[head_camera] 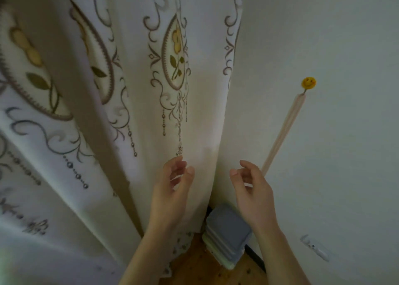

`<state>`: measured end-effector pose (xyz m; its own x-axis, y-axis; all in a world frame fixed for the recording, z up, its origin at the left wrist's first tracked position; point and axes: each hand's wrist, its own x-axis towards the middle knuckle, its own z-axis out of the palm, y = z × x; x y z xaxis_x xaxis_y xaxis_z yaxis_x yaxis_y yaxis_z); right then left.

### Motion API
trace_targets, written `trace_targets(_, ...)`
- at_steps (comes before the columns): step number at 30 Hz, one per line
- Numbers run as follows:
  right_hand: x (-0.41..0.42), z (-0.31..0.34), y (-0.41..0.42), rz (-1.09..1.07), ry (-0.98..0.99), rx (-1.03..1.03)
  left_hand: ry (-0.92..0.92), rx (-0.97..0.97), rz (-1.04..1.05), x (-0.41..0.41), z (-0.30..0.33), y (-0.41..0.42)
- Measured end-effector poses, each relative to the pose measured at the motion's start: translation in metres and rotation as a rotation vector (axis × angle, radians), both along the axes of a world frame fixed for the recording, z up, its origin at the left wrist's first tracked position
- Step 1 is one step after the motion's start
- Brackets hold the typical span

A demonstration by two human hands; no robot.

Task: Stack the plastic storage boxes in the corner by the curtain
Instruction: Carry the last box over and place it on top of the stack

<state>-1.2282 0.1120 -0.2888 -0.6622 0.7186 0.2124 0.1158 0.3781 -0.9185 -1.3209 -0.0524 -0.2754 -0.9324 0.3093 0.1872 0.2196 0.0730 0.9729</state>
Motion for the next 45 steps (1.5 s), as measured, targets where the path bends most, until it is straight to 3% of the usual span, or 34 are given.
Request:
trace_targets(11, 0.017, 0.002, -0.04, 0.389, -0.031, 0.031, -0.082, 0.072, 0.282, 0.076, -0.004, -0.06)
trace_targets(24, 0.019, 0.003, -0.211, 0.883, -0.059, 0.086, -0.026, 0.039, 0.77, 0.168, -0.009, -0.214)
trace_targets(33, 0.104, 0.006, -0.365, 1.246, -0.03, 0.111, -0.028, 0.023, 1.123, 0.302, -0.015, -0.338)
trace_targets(45, 0.259, 0.006, -0.515, 1.646, 0.087, 0.092, -0.053, 0.048, 1.554, 0.504, -0.017, -0.435)
